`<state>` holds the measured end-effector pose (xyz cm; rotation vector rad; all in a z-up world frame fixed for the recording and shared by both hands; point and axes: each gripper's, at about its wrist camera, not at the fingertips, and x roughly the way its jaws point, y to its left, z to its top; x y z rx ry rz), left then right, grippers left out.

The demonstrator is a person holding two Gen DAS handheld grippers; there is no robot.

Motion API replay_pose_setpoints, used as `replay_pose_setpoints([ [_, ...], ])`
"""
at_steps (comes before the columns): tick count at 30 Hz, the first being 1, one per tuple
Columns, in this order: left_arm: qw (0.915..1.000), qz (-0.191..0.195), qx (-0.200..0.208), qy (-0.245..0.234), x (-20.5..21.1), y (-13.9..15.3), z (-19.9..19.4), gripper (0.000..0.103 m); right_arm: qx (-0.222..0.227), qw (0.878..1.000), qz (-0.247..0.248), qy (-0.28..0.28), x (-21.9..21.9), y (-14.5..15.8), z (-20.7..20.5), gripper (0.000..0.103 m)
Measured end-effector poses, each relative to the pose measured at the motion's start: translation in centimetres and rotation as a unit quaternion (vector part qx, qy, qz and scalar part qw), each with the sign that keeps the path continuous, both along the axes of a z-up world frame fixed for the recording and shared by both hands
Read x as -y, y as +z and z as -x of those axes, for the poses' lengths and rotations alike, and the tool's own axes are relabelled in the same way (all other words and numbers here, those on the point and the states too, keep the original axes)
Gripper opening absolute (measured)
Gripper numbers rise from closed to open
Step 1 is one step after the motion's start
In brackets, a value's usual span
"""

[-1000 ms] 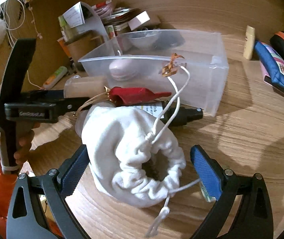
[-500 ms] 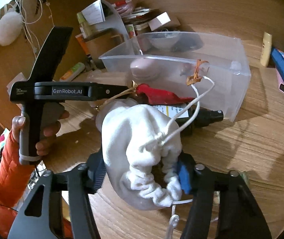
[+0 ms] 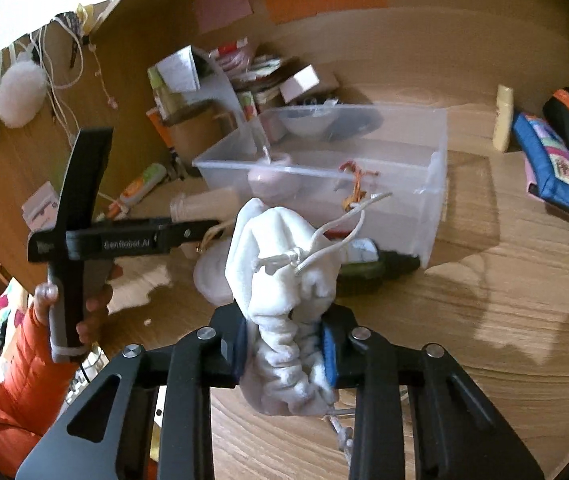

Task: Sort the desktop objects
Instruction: 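Grasp the white tape roll with the left gripper while the right grasps the white cloth bag, then carry the tape roll and cloth bag over the clear bin with both grippers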

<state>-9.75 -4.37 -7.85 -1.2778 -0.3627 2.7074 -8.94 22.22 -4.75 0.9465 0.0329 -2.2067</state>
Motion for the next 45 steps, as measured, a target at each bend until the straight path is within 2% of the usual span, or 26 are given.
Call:
replay_pose_setpoints([
  [8, 0.9991, 0.013, -0.011, 0.039, 2.0, 0.1, -2.2, 0.068, -0.018, 0.999, 0.021, -0.016, -0.7, 2.2, 0.4, 0.026],
  [21, 0.9958, 0.030, -0.040, 0.076, 3.9, 2.7, -4.0, 0.068, -0.039, 0.997, 0.055, -0.030, -0.6, 5.2, 2.7, 0.026],
  [34, 0.9952, 0.022, -0.076, 0.058, 4.4, 8.1, -3.1, 0.068, -0.053, 0.996, 0.057, -0.047, -0.4, 6.4, 6.1, 0.026],
  [40, 0.9952, 0.030, -0.084, 0.040, 4.0, 10.7, -1.5, 0.068, -0.059, 0.995, 0.060, -0.051, -0.2, 6.9, 7.8, 0.026],
  [45, 0.9957, 0.026, -0.084, 0.028, 3.6, 11.7, 0.2, 0.068, -0.057, 0.995, 0.062, -0.052, 0.3, 6.9, 9.6, 0.026],
])
